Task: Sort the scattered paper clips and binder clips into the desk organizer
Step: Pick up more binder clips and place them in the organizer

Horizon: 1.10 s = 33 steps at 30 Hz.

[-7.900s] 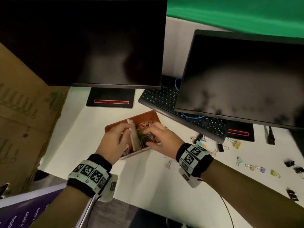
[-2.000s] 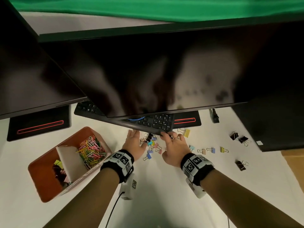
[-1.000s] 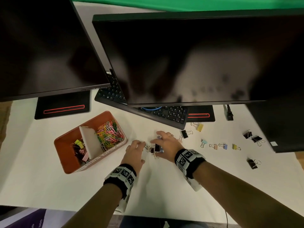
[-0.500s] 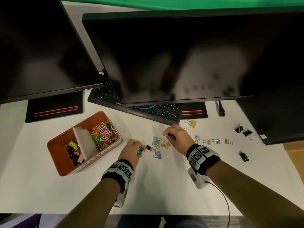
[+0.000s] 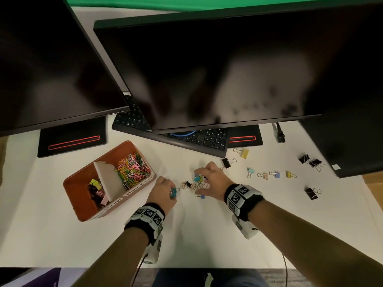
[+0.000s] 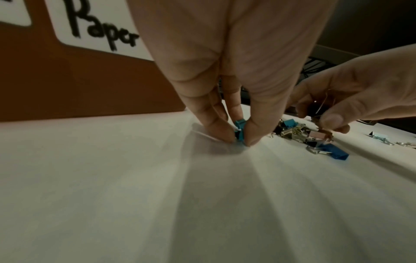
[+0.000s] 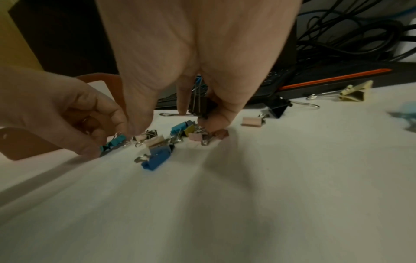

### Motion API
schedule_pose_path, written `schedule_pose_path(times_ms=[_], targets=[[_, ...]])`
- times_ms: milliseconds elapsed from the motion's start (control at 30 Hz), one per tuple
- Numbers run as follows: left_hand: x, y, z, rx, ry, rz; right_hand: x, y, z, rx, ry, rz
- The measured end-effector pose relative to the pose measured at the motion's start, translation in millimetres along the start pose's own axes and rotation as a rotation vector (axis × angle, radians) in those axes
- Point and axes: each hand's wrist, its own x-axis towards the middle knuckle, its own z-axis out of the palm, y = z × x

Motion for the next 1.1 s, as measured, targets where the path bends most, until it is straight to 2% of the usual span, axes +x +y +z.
schedule_pose_path(times_ms=[300,633,867,1100], targets=[[-8.1,4.6,-3.9,-0.153,0.027,0.052,12.9,-1.4,1.3,-0.089,-0.05,-0.01],[10.4,15.5,1.0,0.021,-0.096,0.091,14.4,0.7,-2.8,-0.054,-0.045,0.001],[16.9,14.8,2.4,0.014,-0.022,0.112,12.6,2.1,-4.0,-0.043,-0.028,-0.037],[12.7,8.8,0.2,-0.093,0.086,0.128,7.3,5.7,-11.7,-0.005,0.048,-0.044]])
